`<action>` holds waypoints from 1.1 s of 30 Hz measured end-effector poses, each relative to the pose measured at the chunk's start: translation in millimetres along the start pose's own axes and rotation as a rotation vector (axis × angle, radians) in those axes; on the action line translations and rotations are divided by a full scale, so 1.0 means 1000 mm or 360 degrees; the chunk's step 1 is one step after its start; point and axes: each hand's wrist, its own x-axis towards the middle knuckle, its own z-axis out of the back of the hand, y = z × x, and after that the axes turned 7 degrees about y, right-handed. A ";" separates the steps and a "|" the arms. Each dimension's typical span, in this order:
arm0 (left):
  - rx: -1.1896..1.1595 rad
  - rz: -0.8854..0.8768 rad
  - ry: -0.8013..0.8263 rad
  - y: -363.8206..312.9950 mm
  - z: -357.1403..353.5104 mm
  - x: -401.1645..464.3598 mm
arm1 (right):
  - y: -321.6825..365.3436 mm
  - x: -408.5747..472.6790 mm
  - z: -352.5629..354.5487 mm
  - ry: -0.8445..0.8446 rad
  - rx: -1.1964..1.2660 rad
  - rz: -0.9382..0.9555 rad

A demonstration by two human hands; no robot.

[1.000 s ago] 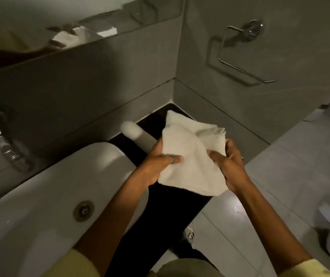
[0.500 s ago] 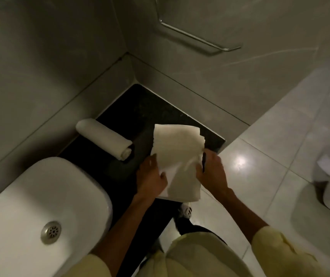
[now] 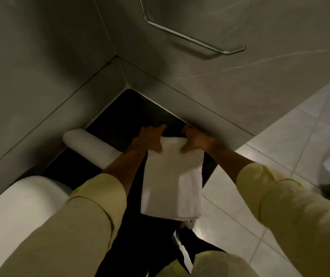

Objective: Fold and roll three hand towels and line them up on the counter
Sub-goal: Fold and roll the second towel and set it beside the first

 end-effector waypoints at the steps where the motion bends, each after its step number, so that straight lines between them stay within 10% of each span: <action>1: -0.0058 -0.0007 0.0038 -0.001 0.003 0.002 | -0.001 0.001 0.003 0.0051 0.0074 -0.0021; 7: -0.0308 -0.0167 0.0097 0.006 0.007 -0.002 | 0.008 -0.009 0.019 0.0077 -0.0054 0.0098; 15: 0.0180 -0.0434 -0.0459 0.006 -0.050 -0.052 | 0.007 -0.067 -0.049 -0.0518 -0.0863 0.0354; 33: -0.0198 -0.0318 -0.0038 0.007 -0.011 -0.028 | 0.017 -0.051 -0.006 0.0001 -0.0380 0.0147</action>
